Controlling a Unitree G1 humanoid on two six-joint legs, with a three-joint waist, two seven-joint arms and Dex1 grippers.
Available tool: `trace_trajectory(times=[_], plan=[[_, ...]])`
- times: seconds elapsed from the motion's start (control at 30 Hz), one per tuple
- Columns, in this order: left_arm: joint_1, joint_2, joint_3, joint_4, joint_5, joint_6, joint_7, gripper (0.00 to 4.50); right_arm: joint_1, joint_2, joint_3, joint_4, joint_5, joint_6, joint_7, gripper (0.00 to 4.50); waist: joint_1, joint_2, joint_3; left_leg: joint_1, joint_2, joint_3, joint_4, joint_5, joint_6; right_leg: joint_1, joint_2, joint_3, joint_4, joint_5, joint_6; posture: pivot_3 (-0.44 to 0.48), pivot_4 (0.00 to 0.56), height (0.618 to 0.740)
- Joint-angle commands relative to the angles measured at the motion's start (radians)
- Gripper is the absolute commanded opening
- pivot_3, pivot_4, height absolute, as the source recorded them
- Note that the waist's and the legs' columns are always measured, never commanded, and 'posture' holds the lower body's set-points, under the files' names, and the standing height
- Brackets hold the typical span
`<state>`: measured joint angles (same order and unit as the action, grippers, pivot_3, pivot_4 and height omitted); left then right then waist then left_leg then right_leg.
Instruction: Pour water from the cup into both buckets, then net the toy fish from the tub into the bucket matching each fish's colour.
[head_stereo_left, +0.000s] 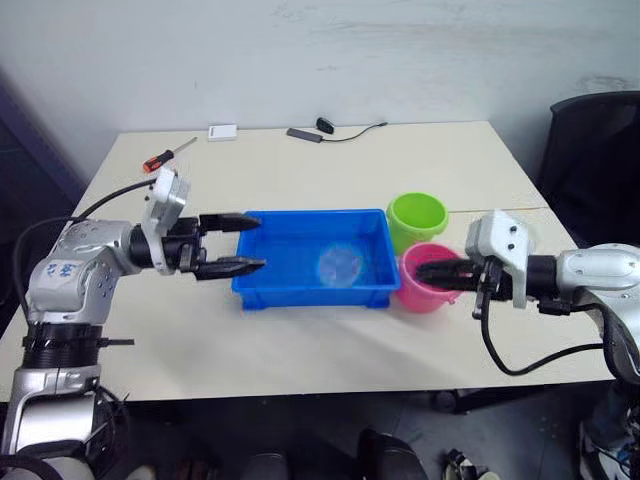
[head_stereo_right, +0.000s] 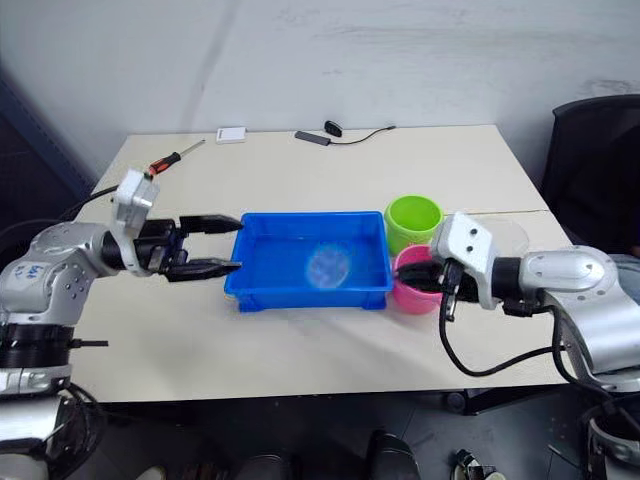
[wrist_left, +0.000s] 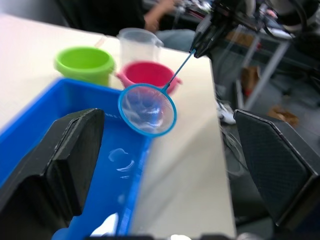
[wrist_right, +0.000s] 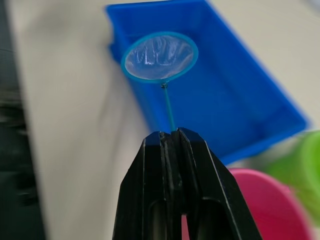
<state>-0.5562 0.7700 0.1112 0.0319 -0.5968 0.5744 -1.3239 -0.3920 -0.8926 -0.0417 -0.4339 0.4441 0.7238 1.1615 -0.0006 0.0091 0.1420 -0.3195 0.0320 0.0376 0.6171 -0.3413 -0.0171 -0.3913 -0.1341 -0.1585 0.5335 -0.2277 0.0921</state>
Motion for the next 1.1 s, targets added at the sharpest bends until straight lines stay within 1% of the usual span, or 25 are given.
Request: trace_trajectory(times=[0.03, 0.13, 0.2, 0.3, 0.43, 0.6, 0.83, 0.87, 0.9, 0.97, 1.0, 1.07, 1.1], plan=[[0.061, 0.037, -0.016, -0.105, -0.022, 0.001, -0.046, 4.48, -0.030, 0.012, 0.096, -0.011, 0.019, -0.019, 0.040, 0.00, 0.000, 0.000, 0.000, 0.000, 0.000, 0.000, 0.000, 0.000, 0.000, 0.000, 0.000, 0.000, -0.001, 0.000, 0.000, 0.000, 0.150, 0.740], [0.124, 0.049, -0.054, -0.164, -0.007, -0.014, -0.068, 4.48, -0.054, 0.061, 0.185, 0.013, -0.007, -0.040, 0.025, 0.00, 0.002, 0.000, 0.000, 0.000, 0.000, 0.001, 0.000, 0.000, -0.001, -0.001, 0.000, 0.000, -0.001, -0.001, -0.002, 0.000, 0.150, 0.740], [0.157, 0.042, -0.088, -0.176, 0.029, -0.047, -0.060, 4.48, -0.062, 0.086, 0.252, 0.041, -0.056, -0.083, 0.022, 0.00, 0.004, 0.000, 0.000, 0.000, 0.000, 0.001, 0.000, 0.000, -0.001, -0.001, 0.000, 0.000, -0.001, -0.001, -0.002, 0.000, 0.150, 0.740], [0.203, 0.019, -0.136, -0.164, 0.099, -0.122, -0.026, 4.48, -0.077, 0.130, 0.347, 0.109, -0.141, -0.157, 0.006, 0.00, 0.004, 0.000, -0.001, 0.000, 0.000, 0.001, 0.000, 0.000, -0.001, -0.001, 0.000, 0.000, -0.001, -0.001, -0.002, 0.000, 0.150, 0.740], [0.240, -0.002, -0.181, -0.132, 0.148, -0.169, -0.011, 4.48, -0.099, 0.201, 0.439, 0.203, -0.230, -0.232, -0.018, 0.00, 0.003, 0.000, -0.001, 0.000, 0.000, 0.002, 0.000, 0.000, -0.001, -0.001, 0.001, 0.000, 0.001, -0.001, -0.002, 0.000, 0.150, 0.740], [0.253, -0.015, -0.235, -0.114, 0.231, -0.219, 0.030, 4.48, -0.111, 0.274, 0.493, 0.316, -0.300, -0.308, -0.037, 0.00, 0.003, 0.000, -0.001, 0.000, 0.000, 0.002, 0.000, 0.001, -0.002, -0.001, 0.001, 0.000, 0.003, -0.001, -0.002, 0.000, 0.150, 0.740], [0.266, -0.036, -0.259, -0.127, 0.284, -0.228, 0.101, 4.48, -0.141, 0.339, 0.500, 0.433, -0.344, -0.373, -0.038, 0.00, 0.001, 0.001, -0.002, 0.000, 0.000, 0.002, 0.001, 0.000, -0.001, -0.001, 0.000, 0.000, 0.005, -0.001, -0.002, 0.000, 0.150, 0.740], [0.268, -0.039, -0.259, -0.129, 0.283, -0.229, 0.104, 4.50, -0.142, 0.341, 0.498, 0.443, -0.348, -0.384, -0.037, 0.41, 0.001, 0.001, -0.002, 0.000, 0.000, 0.002, 0.001, 0.000, -0.001, -0.001, 0.000, 0.000, 0.006, -0.001, -0.001, 0.000, 0.150, 0.740], [0.269, -0.042, -0.258, -0.131, 0.283, -0.229, 0.106, 4.50, -0.142, 0.343, 0.497, 0.450, -0.350, -0.391, -0.035, 0.66, 0.001, 0.001, -0.002, 0.000, 0.000, 0.002, 0.001, 0.000, -0.001, -0.001, 0.000, 0.000, 0.006, -0.001, -0.001, 0.000, 0.150, 0.740], [0.271, -0.047, -0.254, -0.134, 0.282, -0.231, 0.109, 4.50, -0.142, 0.344, 0.495, 0.458, -0.359, -0.406, -0.035, 1.33, 0.002, 0.001, -0.002, 0.000, 0.000, 0.001, 0.001, 0.000, -0.001, -0.001, 0.000, 0.000, 0.007, -0.001, -0.001, 0.000, 0.150, 0.740], [0.272, -0.050, -0.253, -0.136, 0.282, -0.230, 0.112, 4.50, -0.139, 0.341, 0.496, 0.460, -0.369, -0.417, -0.037, 1.73, 0.002, 0.001, -0.002, 0.000, 0.000, 0.001, 0.001, 0.000, -0.001, -0.001, 0.000, 0.000, 0.007, -0.001, -0.001, 0.000, 0.150, 0.740], [0.275, -0.055, -0.250, -0.139, 0.278, -0.229, 0.119, 4.50, -0.135, 0.334, 0.496, 0.460, -0.387, -0.435, -0.041, 2.72, 0.001, 0.001, -0.002, 0.000, 0.000, 0.001, 0.001, 0.000, -0.001, -0.001, 0.000, 0.000, 0.007, -0.001, -0.001, 0.000, 0.150, 0.740], [0.278, -0.054, -0.248, -0.142, 0.276, -0.227, 0.120, 4.50, -0.132, 0.328, 0.492, 0.459, -0.394, -0.436, -0.043, 3.06, 0.001, 0.001, -0.002, 0.000, 0.000, 0.001, 0.001, 0.000, -0.001, -0.001, 0.000, 0.000, 0.007, -0.001, -0.001, 0.000, 0.150, 0.740]])
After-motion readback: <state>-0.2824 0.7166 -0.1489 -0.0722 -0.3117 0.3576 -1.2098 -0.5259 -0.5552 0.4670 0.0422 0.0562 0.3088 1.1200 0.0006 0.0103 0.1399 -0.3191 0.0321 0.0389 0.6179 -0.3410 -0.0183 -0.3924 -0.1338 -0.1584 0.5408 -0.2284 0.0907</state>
